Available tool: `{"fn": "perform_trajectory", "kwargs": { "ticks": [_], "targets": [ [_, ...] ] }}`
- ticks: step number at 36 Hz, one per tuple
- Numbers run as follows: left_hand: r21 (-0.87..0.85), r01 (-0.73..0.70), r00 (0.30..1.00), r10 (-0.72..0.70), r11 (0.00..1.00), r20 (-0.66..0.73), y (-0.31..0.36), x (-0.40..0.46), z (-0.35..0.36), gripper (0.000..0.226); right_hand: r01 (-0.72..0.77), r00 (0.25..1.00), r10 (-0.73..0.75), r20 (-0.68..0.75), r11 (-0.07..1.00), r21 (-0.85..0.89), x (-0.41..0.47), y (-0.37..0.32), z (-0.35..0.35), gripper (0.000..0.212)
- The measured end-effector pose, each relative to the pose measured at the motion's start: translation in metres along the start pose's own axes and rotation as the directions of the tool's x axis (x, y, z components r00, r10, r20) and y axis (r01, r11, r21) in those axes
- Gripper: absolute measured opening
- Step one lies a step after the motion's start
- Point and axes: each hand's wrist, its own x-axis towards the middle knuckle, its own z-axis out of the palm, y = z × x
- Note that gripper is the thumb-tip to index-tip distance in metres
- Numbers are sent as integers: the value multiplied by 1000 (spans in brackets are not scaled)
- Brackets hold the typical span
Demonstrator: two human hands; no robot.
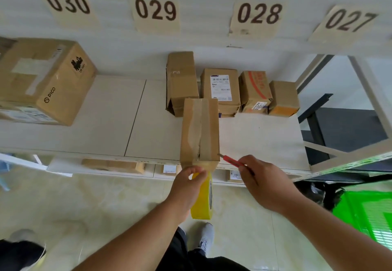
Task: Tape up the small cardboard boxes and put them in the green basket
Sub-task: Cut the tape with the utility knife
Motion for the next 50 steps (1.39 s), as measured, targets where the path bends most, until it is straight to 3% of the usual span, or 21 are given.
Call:
{"fn": "perform_trajectory", "kwargs": {
  "ticks": [5, 9, 14, 17, 23, 34, 44, 50],
  "targets": [
    [9, -15, 998, 16, 1000, -59, -4, 0, 4, 18, 121, 993, -117, 34, 973, -199, 9, -2, 7, 47],
    [48, -49, 995, 53, 998, -81, -7, 2, 7, 23, 213, 977, -198, 85, 949, -234, 15, -6, 12, 64],
    [63, -76, 992, 82, 995, -95, -10, 3, 7, 19, 298, 954, -285, 93, 934, -199, 20, -14, 17, 49],
    [85, -96, 990, 104, 992, -98, -7, 6, 6, 19, 318, 948, -312, 60, 924, -213, 25, -21, 20, 53],
    [74, -102, 988, 110, 992, -110, 2, 13, 5, 19, 257, 964, -267, -9, 936, -240, 34, -21, 22, 34],
    [105, -143, 984, 153, 984, -94, 6, 24, -2, 21, 176, 983, -182, -7, 961, -215, 44, -27, 23, 35],
    [11, -108, 993, 108, 994, -47, 7, 22, -7, 8, 164, 987, -163, 18, 981, -106, 41, -25, 21, 39],
    [-15, -90, 995, 89, 996, -43, 5, 22, -7, 9, 282, 944, -308, -117, 939, -196, 30, -12, 25, 42]
  ]
}}
